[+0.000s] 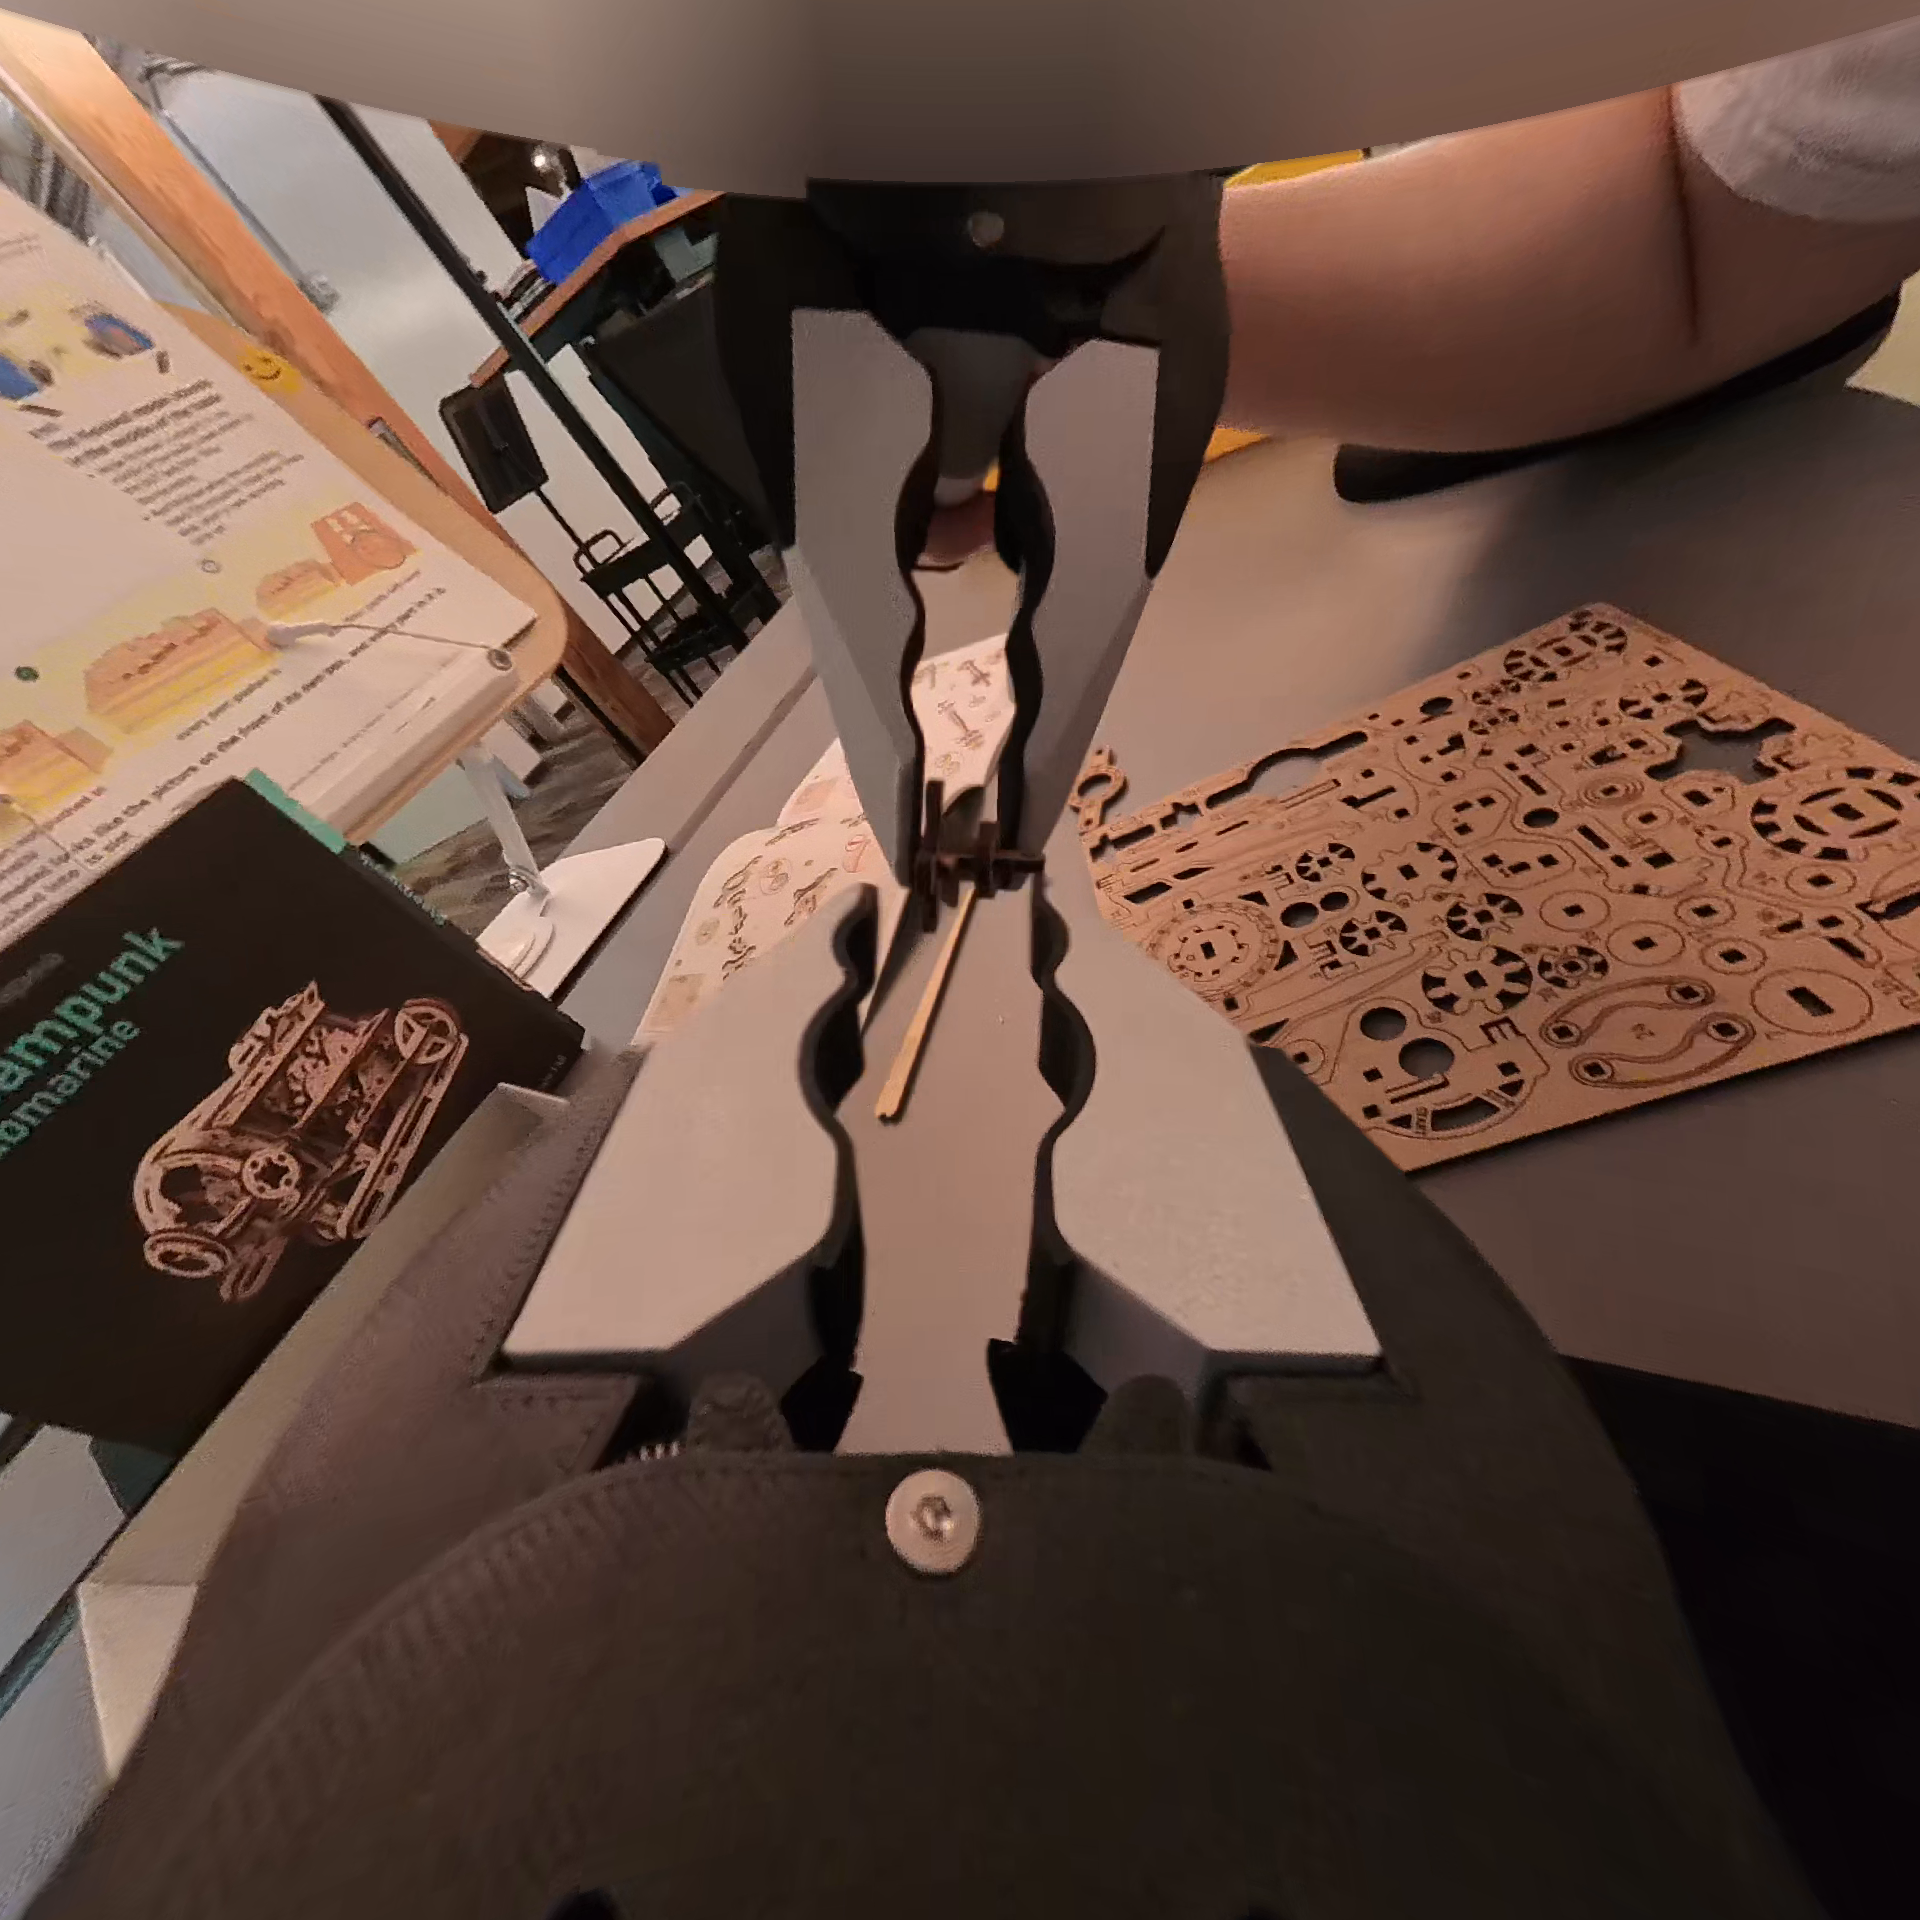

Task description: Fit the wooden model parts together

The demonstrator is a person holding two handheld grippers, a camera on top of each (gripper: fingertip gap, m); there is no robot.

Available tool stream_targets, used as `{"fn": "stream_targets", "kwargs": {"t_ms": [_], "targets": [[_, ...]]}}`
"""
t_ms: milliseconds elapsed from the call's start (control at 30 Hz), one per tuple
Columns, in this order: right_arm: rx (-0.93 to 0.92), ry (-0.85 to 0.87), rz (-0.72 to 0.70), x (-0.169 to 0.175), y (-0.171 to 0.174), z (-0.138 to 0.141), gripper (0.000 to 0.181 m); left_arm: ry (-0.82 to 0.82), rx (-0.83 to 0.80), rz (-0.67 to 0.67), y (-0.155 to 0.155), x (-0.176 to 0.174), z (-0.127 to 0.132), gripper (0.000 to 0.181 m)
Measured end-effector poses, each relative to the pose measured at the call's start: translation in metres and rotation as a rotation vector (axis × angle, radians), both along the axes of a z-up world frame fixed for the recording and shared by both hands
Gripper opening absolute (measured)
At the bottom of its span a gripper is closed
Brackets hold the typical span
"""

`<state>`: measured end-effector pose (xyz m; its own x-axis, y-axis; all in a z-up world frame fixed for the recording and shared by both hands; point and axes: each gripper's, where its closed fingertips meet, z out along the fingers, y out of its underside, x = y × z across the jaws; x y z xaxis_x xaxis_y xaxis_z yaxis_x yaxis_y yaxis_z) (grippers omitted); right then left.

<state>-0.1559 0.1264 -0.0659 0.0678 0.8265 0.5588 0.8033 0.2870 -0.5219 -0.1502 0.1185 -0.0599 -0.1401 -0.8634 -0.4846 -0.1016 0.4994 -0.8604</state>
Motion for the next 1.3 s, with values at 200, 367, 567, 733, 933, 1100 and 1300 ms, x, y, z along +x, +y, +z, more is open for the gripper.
{"fn": "stream_targets", "kwargs": {"t_ms": [200, 367, 567, 733, 933, 1100, 1300], "targets": [[-0.008, 0.109, 0.028, -0.009, -0.002, 0.012, 0.015, -0.050, -0.052, -0.002, 0.001, -0.001, 0.010, 0.037], [-0.021, 0.191, 0.045, -0.013, -0.004, 0.022, 0.015, -0.101, -0.055, -0.026, -0.002, -0.005, 0.020, 0.037], [-0.057, 0.306, 0.101, -0.025, -0.013, 0.033, 0.015, -0.149, -0.029, -0.058, -0.014, -0.005, 0.027, 0.040], [-0.096, 0.531, 0.144, -0.036, -0.016, 0.049, 0.014, -0.225, -0.026, -0.047, -0.017, -0.009, 0.040, 0.037], [-0.093, 0.665, 0.196, -0.039, -0.021, 0.057, 0.014, -0.253, -0.047, -0.070, -0.021, -0.012, 0.046, 0.036], [-0.073, 0.628, 0.198, -0.037, -0.022, 0.053, 0.013, -0.225, 0.029, -0.027, -0.021, -0.011, 0.041, 0.034], [-0.082, 0.634, 0.197, -0.036, -0.021, 0.051, 0.012, -0.202, 0.031, -0.008, -0.019, -0.009, 0.039, 0.033]]}}
